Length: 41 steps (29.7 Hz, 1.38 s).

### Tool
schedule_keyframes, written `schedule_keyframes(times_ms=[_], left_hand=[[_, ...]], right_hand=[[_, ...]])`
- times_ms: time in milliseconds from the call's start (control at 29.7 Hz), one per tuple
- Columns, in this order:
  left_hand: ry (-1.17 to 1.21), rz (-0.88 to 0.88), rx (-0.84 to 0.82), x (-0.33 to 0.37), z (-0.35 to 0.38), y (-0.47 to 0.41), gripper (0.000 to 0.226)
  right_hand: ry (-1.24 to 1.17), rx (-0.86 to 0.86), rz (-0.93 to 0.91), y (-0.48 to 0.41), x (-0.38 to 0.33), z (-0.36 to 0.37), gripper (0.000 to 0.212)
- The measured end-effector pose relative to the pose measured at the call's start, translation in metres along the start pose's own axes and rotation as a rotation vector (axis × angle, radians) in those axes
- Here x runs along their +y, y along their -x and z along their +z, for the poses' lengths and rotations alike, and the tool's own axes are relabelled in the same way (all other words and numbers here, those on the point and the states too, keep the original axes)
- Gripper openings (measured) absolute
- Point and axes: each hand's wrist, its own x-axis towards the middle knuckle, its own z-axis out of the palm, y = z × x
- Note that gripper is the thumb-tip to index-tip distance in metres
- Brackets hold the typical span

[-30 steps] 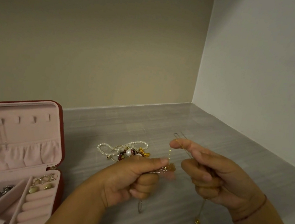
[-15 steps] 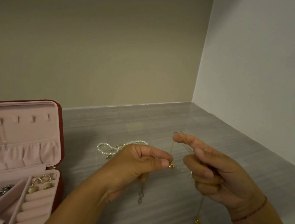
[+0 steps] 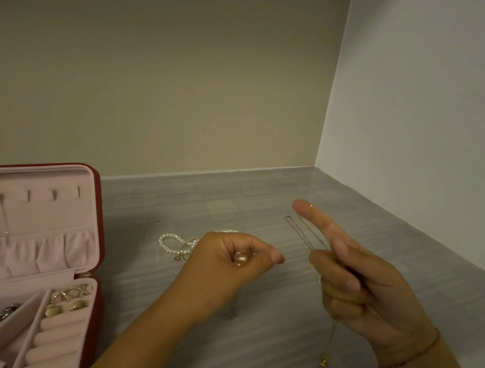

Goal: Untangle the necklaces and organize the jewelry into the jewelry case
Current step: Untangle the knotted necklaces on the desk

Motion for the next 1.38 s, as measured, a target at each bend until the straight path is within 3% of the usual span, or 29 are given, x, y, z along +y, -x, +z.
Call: schedule_keyframes(times_ms=[168,371,539,741,876,943,1213,1381], left_hand=[[0.079,-0.087,-0.106,-0.001,-0.003,0.0,0.012],[-0.047,-0.155,-0.133,-0.013,-0.008,-0.005,0.017],[-0.089,-0.186,-0.225,-0.018,-0.007,-0.005,0.02],[-0.048,-0.183,-0.227,-0.021,-0.006,-0.006,0.017],[0.108,-0.152,-0.179,-0.015,-0.002,-0.008,0.041],[0.201,-0.151,-0.212,-0.012,0.005,-0.008,0.043],[0.144,-0.214,-0.067,0.004,0.01,-0.013,0.017],[0.424,-0.229,0.019,0.023,0.0,-0.029,0.018]], right_hand=[[0.015,0.055,-0.006,0.005,0.0,-0.003,0.047],[0.63,0.525,0.012,-0.001,0.005,0.005,0.033],[0.933,0.564,0.067,-0.002,0.001,0.019,0.029],[0.936,0.545,0.043,-0.008,-0.01,0.029,0.031],[0.932,0.551,0.058,-0.012,-0.011,0.03,0.026],[0.969,0.554,0.057,-0.015,-0.008,0.031,0.026],[1.073,0.741,0.012,-0.012,-0.011,0.029,0.012],[0.869,0.841,-0.003,0.007,-0.005,0.02,0.011]])
